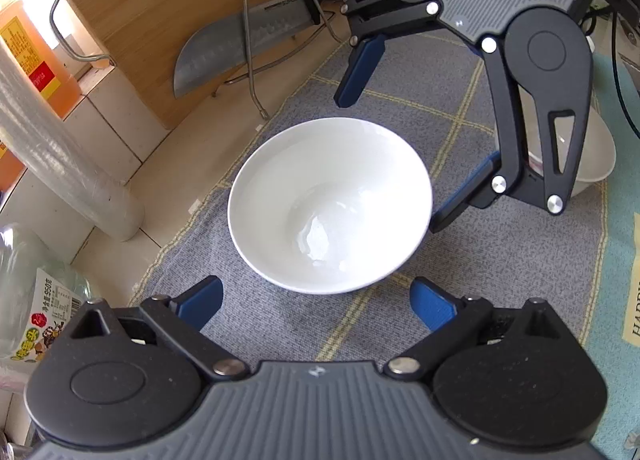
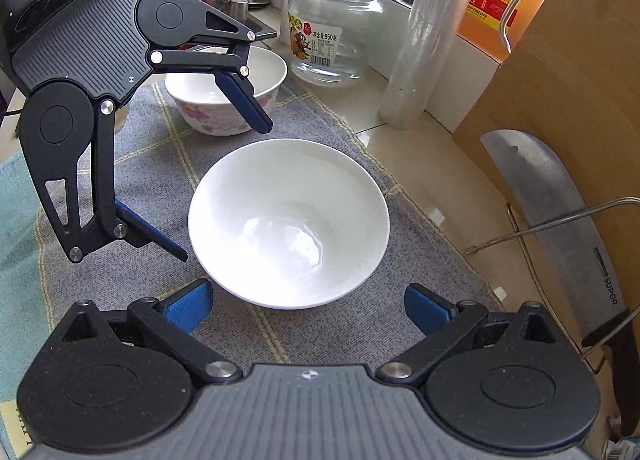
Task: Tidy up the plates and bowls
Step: 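Grip the white bowl rim with the left gripper while the right gripper grips the opposite rim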
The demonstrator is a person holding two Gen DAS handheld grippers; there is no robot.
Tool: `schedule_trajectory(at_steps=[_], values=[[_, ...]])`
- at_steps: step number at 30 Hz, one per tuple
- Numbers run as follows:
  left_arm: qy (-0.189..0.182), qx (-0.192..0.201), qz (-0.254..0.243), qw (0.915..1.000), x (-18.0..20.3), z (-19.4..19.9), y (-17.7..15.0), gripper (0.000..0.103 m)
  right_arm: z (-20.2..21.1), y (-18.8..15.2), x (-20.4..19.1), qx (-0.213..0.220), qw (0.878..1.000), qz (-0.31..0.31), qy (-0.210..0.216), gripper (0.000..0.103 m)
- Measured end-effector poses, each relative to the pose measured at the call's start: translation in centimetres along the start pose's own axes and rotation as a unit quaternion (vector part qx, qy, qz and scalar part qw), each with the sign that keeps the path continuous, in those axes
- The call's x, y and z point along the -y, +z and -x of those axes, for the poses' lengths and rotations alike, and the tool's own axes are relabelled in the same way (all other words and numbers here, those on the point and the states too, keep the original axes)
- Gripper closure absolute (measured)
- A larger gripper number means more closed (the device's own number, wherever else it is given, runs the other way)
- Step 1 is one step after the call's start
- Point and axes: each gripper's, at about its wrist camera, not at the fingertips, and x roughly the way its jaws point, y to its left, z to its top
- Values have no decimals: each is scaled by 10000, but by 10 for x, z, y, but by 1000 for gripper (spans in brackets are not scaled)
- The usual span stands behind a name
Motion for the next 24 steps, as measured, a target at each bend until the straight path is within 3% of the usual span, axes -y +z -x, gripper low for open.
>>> schedule_trajectory(at_steps=[16, 24], values=[[-383, -48, -342, 9987, -12, -11, 8, 6, -7, 7, 0, 12, 9994, 298, 170, 1], [-484, 29, -428, 9979, -13, -10, 9, 7, -6, 8, -2, 34, 9990, 400, 214, 7]])
